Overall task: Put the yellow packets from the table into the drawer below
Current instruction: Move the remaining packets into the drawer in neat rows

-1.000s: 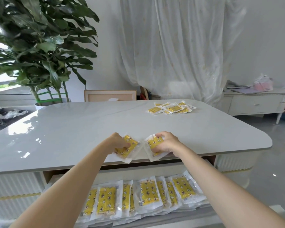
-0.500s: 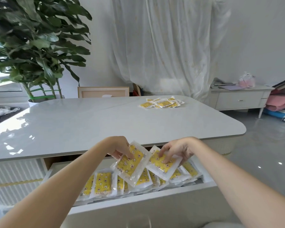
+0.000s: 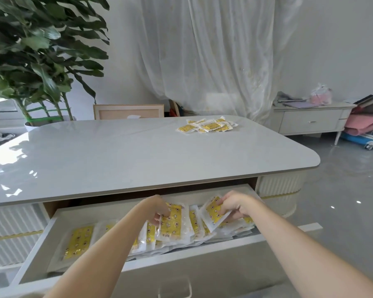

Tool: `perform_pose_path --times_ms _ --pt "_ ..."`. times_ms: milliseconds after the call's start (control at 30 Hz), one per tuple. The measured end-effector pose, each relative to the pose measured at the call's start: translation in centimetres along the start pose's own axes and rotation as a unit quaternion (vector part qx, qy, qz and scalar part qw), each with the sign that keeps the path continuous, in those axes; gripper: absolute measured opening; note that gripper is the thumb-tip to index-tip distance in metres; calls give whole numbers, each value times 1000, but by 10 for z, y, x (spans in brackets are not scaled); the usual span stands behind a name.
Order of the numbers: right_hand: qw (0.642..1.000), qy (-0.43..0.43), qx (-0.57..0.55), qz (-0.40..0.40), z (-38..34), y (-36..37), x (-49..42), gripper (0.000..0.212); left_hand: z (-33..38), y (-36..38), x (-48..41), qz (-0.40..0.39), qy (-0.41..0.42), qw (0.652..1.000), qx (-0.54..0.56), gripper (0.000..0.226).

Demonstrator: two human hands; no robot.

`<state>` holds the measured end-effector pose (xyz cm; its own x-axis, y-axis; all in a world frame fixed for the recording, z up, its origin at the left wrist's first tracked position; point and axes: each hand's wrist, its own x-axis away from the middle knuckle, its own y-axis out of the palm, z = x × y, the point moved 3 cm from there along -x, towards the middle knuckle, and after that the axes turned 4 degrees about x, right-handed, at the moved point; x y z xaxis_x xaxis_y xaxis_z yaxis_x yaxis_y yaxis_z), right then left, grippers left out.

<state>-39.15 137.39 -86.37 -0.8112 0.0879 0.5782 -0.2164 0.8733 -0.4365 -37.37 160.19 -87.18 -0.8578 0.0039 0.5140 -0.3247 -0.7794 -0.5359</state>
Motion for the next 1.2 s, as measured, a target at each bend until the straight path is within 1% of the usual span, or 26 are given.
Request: perform_pose_path --times_ms 67,133,200,267,300,333,367,433,467,500,533,600,667,733,833,1000,1100,1133,1200 --pt "1000 -1 7 4 0 5 -6 47 -8 9 -10 6 -20 999 28 38" --pt "998 -4 52 21 0 7 -13 47 -17 13 -18 24 -31 998 42 36" --pt "990 -7 129 50 0 8 -18 47 -26 15 -25 48 -29 998 29 42" --pt "971 -19 226 78 -3 9 -21 45 -29 16 -29 73 -14 997 32 45" --pt "958 -26 272 90 -5 10 -20 44 -27 16 -28 97 -1 995 15 41" --pt "944 -32 313 98 -8 11 -18 45 -24 15 -25 125 12 992 -29 37" --pt "932 -40 347 101 -11 13 -17 48 -21 16 -22 148 28 985 -84 39" --pt "914 -64 387 107 -15 17 -15 55 -15 18 -17 187 59 964 -182 63" --pt "908 -81 397 105 -17 19 -13 56 -14 21 -16 204 70 952 -217 70" --pt "906 -94 402 95 -19 22 -13 56 -12 22 -14 215 81 943 -243 70" --pt "906 -103 403 77 -20 24 -12 56 -10 24 -12 219 96 936 -259 65" --pt "908 -107 405 31 -20 30 -10 51 -7 27 -13 189 137 934 -271 48" --pt "902 -102 419 0 -17 34 -10 50 -6 33 -12 128 168 940 -266 35" --pt "894 -100 437 -6 -13 37 -13 56 -8 40 -9 71 171 937 -295 37" --pt "890 -113 442 14 -12 36 -11 60 -9 42 -7 44 159 925 -343 40" --pt "893 -139 427 25 -22 31 7 49 -1 37 1 4 146 918 -370 49" --pt "904 -148 399 32 -36 20 20 42 21 28 19 -10 163 912 -377 43" --pt "908 -152 389 39 -43 14 26 40 29 22 26 -12 166 913 -372 40" --pt "914 -163 366 67 -57 -2 40 35 45 7 39 -19 164 930 -328 37"
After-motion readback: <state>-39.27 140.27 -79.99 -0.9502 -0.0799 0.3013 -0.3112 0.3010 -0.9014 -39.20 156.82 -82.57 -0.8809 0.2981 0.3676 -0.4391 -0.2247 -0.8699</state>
